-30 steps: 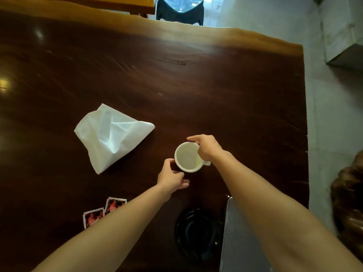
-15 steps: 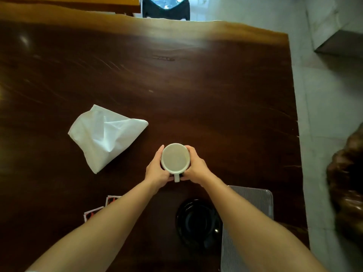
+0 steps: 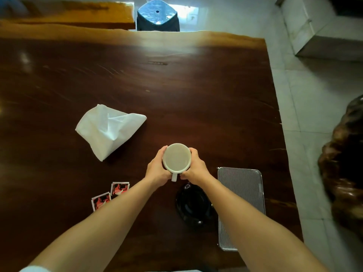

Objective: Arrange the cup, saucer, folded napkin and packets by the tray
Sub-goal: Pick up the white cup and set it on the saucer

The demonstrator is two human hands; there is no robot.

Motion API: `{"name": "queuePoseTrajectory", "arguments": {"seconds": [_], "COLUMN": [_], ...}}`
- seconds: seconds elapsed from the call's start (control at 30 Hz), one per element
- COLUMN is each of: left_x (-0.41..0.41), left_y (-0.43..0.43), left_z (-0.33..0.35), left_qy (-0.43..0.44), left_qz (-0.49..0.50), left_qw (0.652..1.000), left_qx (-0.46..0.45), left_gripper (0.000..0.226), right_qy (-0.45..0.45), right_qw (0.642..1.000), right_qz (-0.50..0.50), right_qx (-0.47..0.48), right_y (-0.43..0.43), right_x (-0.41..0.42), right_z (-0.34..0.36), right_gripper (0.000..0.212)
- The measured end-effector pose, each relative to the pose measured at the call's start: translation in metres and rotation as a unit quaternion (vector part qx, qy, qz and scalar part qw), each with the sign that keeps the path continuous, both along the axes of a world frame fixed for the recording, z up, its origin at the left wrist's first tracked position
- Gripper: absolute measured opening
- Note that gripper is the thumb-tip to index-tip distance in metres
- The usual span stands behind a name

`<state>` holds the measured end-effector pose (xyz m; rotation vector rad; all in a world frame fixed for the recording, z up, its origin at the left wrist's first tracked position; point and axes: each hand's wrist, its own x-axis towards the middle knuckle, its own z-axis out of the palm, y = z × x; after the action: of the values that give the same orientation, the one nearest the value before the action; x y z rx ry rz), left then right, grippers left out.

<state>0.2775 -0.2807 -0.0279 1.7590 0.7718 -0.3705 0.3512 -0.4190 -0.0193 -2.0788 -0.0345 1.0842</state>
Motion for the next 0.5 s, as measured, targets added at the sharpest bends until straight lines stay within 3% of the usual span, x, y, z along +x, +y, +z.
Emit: {"name": "queuePoseTrajectory", "arguments": {"seconds": [0.5], "left_x": [-0.055], "left_y": [-0.071], "left_z": [0.014], "left_qy": [-0.017], "left_qz": [-0.033], "left_qw": [0.999], "left_qx": [0.02], "left_gripper": [0.101], "right_qy": [-0.051], "right_qw": [0.998], "right_qz": [0.014], "right_qx": [-0.044], "right_y": [-0.076], "right_x": [-0.06], "right_z": [0.015], "right_gripper": [0.094]}}
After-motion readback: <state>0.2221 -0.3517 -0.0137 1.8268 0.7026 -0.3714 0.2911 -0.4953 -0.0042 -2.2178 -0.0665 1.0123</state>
